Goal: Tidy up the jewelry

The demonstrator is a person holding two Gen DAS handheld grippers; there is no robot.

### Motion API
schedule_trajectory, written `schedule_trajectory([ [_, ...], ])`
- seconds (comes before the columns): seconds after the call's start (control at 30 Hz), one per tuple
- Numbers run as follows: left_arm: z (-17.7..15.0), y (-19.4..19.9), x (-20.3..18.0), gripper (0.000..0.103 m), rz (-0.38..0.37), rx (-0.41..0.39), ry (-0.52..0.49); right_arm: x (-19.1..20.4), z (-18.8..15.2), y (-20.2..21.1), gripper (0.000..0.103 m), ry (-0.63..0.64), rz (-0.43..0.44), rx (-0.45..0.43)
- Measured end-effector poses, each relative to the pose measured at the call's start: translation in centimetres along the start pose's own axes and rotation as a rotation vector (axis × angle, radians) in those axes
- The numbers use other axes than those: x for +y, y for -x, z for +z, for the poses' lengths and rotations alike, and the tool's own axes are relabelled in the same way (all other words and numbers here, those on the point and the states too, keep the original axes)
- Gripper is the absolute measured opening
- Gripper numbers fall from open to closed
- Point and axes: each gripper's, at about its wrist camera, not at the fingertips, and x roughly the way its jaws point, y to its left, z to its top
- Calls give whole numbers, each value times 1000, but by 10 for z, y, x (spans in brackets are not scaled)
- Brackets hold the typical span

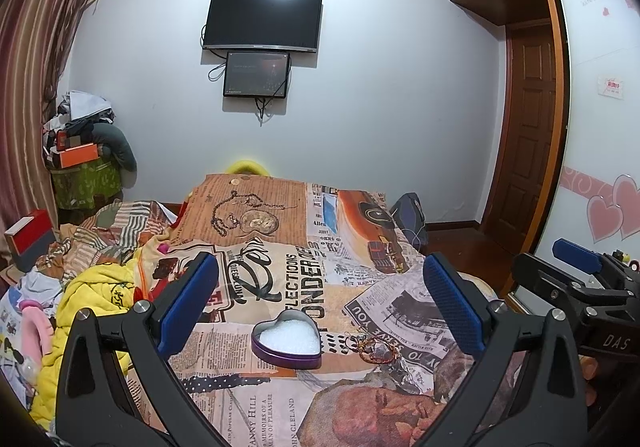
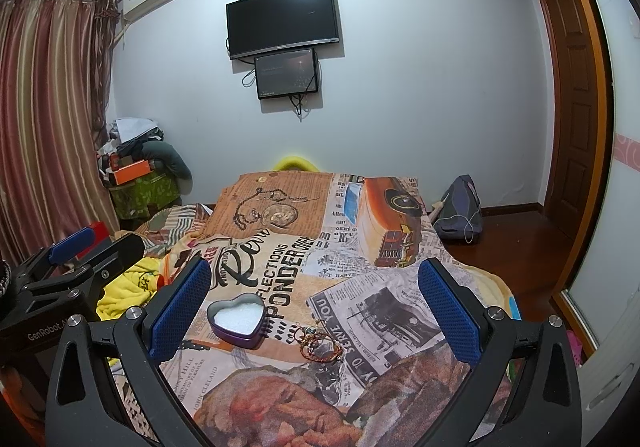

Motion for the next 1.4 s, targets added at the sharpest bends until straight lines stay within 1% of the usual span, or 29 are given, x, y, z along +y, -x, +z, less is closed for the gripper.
schedule_trajectory([
  [1.1, 1, -1, 0, 103, -1, -1, -2, 1, 3, 3, 103, -1, 2, -4],
  [1.4, 0, -6, 2, 103, 0, 11, 0, -3, 4, -3, 103, -8, 1, 14],
])
